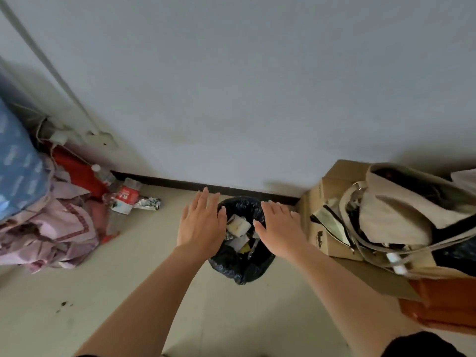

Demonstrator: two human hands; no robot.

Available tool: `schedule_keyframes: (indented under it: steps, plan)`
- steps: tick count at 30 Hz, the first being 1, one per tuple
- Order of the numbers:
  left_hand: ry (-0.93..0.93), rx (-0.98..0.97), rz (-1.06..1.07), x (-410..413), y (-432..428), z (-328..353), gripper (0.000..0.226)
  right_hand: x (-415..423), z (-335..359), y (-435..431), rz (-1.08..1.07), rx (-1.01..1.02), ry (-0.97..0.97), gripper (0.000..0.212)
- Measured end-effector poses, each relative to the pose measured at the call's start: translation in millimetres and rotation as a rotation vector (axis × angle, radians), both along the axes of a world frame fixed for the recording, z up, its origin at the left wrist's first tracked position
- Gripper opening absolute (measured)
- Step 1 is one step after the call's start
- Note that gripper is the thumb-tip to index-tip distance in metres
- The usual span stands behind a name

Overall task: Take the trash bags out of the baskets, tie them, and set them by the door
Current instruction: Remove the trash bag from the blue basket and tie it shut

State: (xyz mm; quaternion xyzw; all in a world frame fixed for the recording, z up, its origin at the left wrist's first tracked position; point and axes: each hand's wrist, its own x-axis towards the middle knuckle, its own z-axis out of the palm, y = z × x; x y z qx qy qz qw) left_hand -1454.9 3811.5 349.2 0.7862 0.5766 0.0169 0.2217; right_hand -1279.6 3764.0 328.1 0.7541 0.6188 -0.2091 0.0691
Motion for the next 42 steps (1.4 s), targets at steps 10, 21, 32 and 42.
schedule_keyframes:
  steps: [10,21,32,42]
  plan:
    - [-0.036,0.020,0.046,-8.7,44.0,-265.6,0.048,26.5,-240.7,36.9,-0.113,0.125,-0.061,0.057]
    - [-0.247,0.065,0.198,10.5,97.2,-395.2,0.049,87.4,-360.2,86.4,-0.269,0.358,-0.040,0.048]
    - [-0.258,0.181,0.239,11.4,102.1,-405.9,0.037,99.5,-376.1,93.9,-0.085,0.452,-0.132,0.044]
    - [-0.374,0.185,0.341,14.7,94.7,-398.7,0.040,93.8,-374.3,91.8,-0.070,0.492,-0.194,0.043]
